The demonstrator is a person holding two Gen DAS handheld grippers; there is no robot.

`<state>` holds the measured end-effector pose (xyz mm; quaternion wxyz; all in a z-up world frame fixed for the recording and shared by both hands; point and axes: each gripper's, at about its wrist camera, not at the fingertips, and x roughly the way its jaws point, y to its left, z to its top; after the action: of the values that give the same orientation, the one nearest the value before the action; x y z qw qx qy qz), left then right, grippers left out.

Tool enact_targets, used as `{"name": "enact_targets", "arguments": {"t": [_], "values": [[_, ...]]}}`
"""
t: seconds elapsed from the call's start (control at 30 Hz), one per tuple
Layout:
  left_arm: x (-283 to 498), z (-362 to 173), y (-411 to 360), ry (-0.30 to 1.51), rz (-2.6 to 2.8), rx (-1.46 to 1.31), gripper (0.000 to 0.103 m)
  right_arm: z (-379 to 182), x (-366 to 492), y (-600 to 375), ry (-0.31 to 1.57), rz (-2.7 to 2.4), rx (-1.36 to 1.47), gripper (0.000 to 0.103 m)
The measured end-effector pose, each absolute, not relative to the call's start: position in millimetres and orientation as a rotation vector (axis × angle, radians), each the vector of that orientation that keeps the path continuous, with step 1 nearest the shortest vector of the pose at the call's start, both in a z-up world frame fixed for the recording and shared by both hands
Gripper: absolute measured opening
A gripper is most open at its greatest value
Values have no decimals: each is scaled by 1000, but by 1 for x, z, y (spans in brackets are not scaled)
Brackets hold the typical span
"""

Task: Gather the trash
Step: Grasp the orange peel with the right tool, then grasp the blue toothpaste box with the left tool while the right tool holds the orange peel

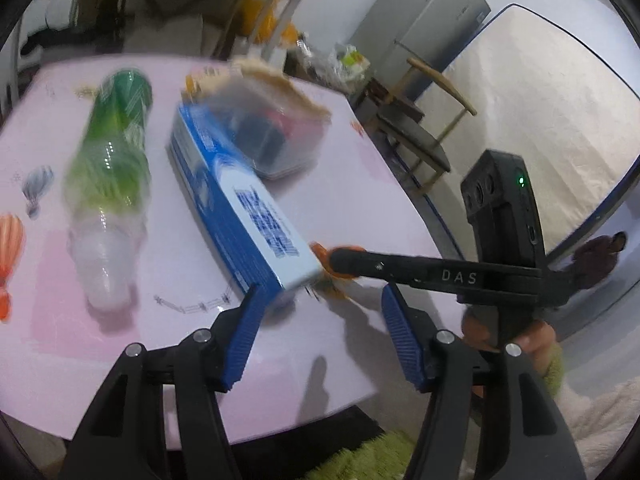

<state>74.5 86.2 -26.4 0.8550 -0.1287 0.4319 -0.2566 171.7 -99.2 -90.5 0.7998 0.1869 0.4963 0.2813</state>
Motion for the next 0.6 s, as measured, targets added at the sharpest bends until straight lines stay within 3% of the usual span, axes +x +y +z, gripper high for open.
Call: {"name": "enact_targets", "arguments": {"t": [0.07, 0.33, 0.6], "values": [[82, -28, 88, 906, -518, -280, 64, -94, 178, -99, 1063, 601, 416, 11], [108, -48, 86, 966, -545, -409, 63, -112, 188, -93, 1109, 694, 486, 11], [86, -44, 95, 985, -592, -407, 63, -114, 171, -96, 1144, 772, 494, 10]]}}
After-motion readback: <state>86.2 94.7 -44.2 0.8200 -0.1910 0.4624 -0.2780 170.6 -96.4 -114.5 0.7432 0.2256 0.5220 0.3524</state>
